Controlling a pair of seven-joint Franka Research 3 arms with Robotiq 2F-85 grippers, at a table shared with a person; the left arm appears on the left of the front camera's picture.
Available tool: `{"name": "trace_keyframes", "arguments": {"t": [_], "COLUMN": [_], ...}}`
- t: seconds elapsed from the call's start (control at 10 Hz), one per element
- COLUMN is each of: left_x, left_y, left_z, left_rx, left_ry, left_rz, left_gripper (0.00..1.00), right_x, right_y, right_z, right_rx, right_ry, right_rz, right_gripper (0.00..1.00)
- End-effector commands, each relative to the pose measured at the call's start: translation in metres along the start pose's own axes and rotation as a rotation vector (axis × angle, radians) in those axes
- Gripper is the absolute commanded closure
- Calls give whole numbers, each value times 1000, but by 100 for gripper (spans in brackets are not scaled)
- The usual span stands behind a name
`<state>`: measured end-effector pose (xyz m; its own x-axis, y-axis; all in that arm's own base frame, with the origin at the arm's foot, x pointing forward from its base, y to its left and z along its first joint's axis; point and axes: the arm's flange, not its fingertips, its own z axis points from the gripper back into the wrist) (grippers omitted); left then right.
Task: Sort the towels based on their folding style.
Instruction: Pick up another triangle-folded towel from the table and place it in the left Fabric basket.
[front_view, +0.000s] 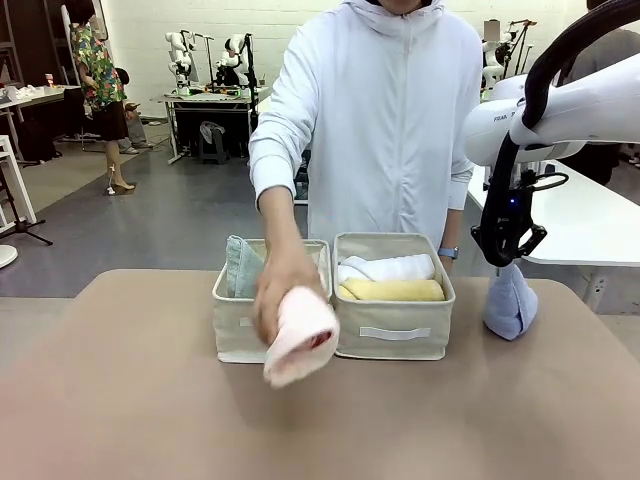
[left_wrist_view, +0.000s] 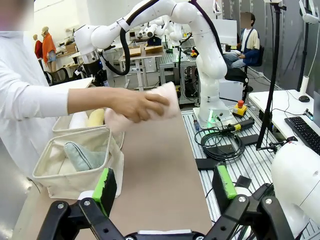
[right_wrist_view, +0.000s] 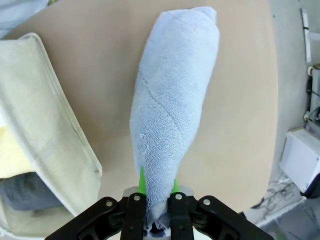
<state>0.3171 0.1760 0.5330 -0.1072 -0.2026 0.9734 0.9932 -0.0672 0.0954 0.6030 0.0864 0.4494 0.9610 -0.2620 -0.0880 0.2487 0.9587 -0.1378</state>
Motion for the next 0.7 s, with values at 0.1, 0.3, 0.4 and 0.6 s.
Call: {"name": "trace_keyframes", "arguments": {"t": [0.1, 0.3, 0.4, 0.6], "left_x": [1, 1, 1, 1], "left_y": [-2, -2, -2, -2], "left_z": [-1, -1, -1, -1], "left_rx": [11, 11, 11, 11], "left_ry": [-18, -18, -18, -18], "left_rz": [-28, -28, -28, -28], "left_gripper": [0, 0, 0, 0], "right_x": [-25, -20, -8, -19], "right_y": [-4, -3, -4, -1], "right_z": [1, -4, -8, -2], "right_rx": [-6, 0, 17, 3], "right_ry": [-70, -52, -20, -25], "right_rz": [34, 38, 13, 18], "right_gripper": [98, 90, 90, 90]}}
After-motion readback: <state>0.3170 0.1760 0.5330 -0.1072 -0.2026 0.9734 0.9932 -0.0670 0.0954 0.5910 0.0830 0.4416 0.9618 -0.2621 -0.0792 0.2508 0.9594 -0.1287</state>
